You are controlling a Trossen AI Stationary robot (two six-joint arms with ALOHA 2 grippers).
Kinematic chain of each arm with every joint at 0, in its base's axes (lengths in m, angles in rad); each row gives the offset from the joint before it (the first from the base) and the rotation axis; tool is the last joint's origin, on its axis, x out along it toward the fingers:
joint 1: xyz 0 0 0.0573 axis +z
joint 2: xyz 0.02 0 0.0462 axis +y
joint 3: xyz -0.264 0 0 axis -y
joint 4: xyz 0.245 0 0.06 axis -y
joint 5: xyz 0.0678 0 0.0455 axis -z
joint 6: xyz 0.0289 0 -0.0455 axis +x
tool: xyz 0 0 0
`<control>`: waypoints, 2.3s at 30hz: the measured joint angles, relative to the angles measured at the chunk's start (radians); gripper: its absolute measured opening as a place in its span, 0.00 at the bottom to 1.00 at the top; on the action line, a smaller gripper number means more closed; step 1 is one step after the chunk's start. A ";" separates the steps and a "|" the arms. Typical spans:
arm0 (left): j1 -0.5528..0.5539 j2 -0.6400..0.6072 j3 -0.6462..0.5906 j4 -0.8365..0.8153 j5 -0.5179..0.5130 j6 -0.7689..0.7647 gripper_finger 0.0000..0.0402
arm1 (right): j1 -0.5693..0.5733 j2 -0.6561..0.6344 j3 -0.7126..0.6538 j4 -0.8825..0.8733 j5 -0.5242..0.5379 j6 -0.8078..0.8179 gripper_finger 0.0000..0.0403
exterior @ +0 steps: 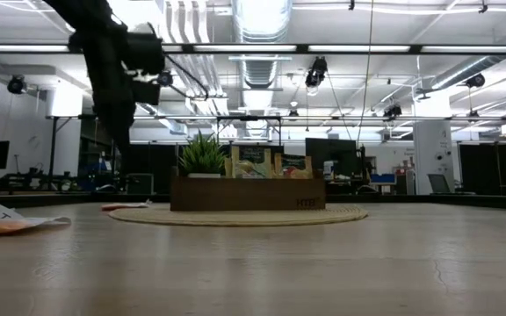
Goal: Pick & Place Tea
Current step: Put the white tea bag into the left section of the wooden organizer
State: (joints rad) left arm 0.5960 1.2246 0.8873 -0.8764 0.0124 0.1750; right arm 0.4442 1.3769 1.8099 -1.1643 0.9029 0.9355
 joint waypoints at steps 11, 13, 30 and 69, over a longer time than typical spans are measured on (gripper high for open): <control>0.032 0.169 -0.044 0.105 0.023 0.035 0.59 | 0.000 0.000 -0.035 -0.007 0.020 0.013 0.44; 0.032 0.195 -0.044 0.117 0.030 0.035 0.59 | 0.000 0.000 -0.045 -0.006 0.019 0.020 0.44; 0.027 0.364 -0.042 0.201 0.048 0.053 0.59 | 0.000 0.000 -0.056 -0.006 0.019 0.031 0.44; 0.013 0.257 -0.048 0.061 0.078 0.015 0.00 | 0.000 -0.009 -0.056 -0.005 0.042 0.004 0.44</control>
State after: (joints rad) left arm 0.6094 1.4818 0.8391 -0.8152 0.0903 0.1901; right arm 0.4446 1.3682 1.7538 -1.1694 0.9447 0.9390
